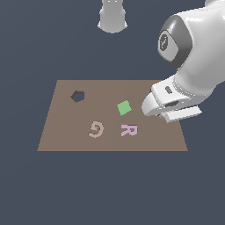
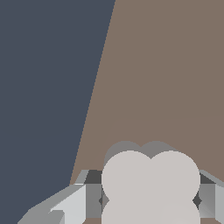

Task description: Insert a designated object into the corresponding slot on a board.

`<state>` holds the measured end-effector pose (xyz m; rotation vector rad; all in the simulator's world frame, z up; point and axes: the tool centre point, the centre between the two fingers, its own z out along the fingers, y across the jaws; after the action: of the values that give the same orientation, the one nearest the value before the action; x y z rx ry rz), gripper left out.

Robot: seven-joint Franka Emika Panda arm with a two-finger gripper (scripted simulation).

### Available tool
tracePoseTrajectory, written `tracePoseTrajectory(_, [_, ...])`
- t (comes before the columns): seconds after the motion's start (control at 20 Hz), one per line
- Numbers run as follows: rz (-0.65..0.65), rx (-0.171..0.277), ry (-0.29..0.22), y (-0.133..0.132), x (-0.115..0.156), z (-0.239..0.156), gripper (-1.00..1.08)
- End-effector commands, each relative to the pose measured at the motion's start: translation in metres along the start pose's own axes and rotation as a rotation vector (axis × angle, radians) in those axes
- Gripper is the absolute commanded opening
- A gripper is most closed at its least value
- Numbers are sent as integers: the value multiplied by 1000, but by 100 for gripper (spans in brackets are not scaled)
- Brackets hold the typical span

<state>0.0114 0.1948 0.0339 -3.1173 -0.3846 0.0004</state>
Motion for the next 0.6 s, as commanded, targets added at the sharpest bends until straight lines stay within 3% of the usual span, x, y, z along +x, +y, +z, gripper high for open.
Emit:
tracePoseTrajectory(0.0, [-107,0,1,-6,-9,-1,-100])
tracePoseTrajectory(0.55, [-575,0,0,-16,-56,-4,-100])
